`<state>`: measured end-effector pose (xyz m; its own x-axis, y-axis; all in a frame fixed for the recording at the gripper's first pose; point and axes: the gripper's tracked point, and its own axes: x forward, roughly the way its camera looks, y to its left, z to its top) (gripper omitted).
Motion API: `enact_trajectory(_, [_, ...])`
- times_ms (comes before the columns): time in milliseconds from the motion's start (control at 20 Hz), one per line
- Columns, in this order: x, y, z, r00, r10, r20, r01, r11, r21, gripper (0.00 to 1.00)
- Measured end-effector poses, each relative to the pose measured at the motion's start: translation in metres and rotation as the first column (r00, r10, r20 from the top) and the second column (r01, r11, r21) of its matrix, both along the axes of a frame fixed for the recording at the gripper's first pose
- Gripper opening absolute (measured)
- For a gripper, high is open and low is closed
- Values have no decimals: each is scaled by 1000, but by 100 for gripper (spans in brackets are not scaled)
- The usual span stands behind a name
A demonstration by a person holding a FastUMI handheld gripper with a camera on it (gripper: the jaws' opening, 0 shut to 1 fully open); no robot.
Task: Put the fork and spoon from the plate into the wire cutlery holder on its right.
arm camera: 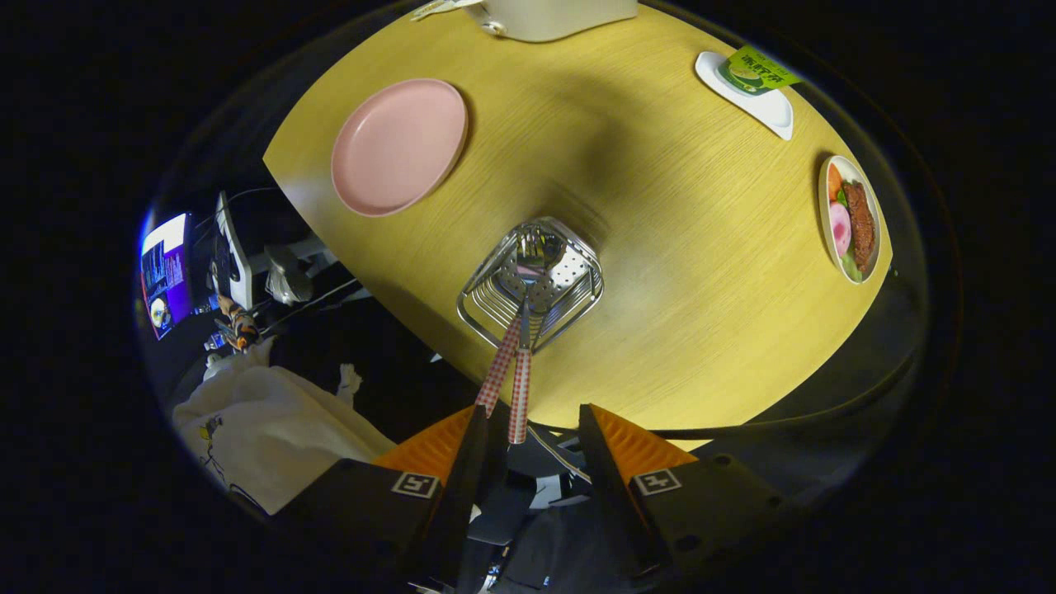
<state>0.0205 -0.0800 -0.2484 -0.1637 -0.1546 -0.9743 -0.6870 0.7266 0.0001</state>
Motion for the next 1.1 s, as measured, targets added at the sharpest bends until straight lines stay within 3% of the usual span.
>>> enact_trajectory(50, [2, 4, 5, 999, -24, 27, 23, 999, 34, 71])
enact_trajectory(250, [9, 19, 27, 983, -125, 138, 100, 979, 175, 100])
enact_trajectory(500, [13, 28, 75, 920, -265, 290, 163, 929, 332, 100])
enact_trajectory(650, [14, 31, 108, 872, -294, 393, 125, 907, 402, 100])
enact_trajectory(950, [5, 48, 172, 704, -433, 562, 50, 820, 570, 100])
enact_trajectory(1100, [16, 45, 193, 566, -461, 684, -28, 818, 574, 100])
